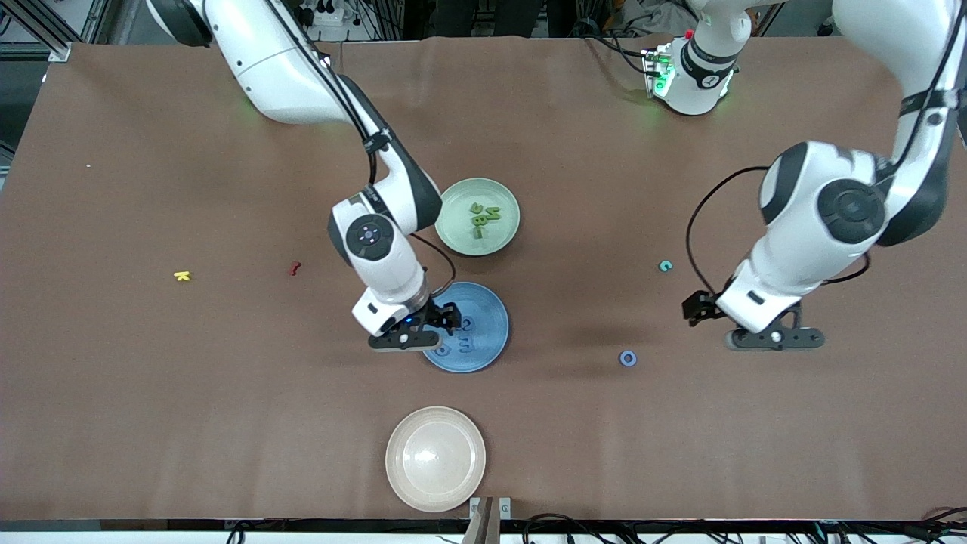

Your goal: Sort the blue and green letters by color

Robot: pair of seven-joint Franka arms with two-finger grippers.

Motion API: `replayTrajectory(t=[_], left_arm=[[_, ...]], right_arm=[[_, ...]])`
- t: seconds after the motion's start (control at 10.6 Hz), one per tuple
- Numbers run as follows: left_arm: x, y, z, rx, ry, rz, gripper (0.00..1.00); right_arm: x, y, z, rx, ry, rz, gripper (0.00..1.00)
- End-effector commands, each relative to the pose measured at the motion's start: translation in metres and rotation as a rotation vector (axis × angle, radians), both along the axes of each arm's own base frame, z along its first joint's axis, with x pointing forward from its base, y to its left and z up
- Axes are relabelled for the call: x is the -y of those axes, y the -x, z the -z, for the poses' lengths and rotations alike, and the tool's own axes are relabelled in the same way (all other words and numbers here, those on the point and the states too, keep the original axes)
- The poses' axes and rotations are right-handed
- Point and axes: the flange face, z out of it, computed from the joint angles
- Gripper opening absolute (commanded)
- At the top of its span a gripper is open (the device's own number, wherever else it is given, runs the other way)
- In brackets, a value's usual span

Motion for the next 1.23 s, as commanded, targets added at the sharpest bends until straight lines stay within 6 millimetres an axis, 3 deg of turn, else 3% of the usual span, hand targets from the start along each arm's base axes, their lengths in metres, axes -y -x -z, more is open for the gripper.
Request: replayTrajectory(t=[0.0, 0.19, 0.38, 0.57, 0.76, 0.95, 1.14], left_arm=[[-0.039, 0.027, -0.079, -0.02, 0.046, -0.03, 1.0], [-0.062, 0.047, -0.124, -0.025, 0.033, -0.022, 1.0], [-0.074, 0.064, -0.154, -0.025, 0.024, -0.026, 1.0], [-0.08, 0.074, -0.174, 0.0, 0.015, -0.039, 1.0], [-0.093, 0.081, -0.197, 0.039, 0.013, -0.057, 1.0], [-0.099, 0.082, -0.214, 0.05, 0.007, -0.035, 1.0], [-0.106, 0.09, -0.228, 0.065, 0.007, -0.043, 1.0]], right_arm=[[0.097, -0.033, -0.044, -0.076, 0.03, 0.052, 1.0], [0.181, -0.048, -0.058, -0.094, 0.046, 0.049, 1.0], [0.261, -0.057, -0.077, -0.128, 0.046, 0.109, 1.0], [0.319, -0.052, -0.118, -0.151, 0.063, 0.073, 1.0], [0.357, -0.04, -0.16, -0.168, 0.151, 0.031, 1.0], [0.37, -0.027, -0.197, -0.17, 0.257, 0.012, 1.0], [0.388, -0.008, -0.249, -0.175, 0.264, 0.048, 1.0]])
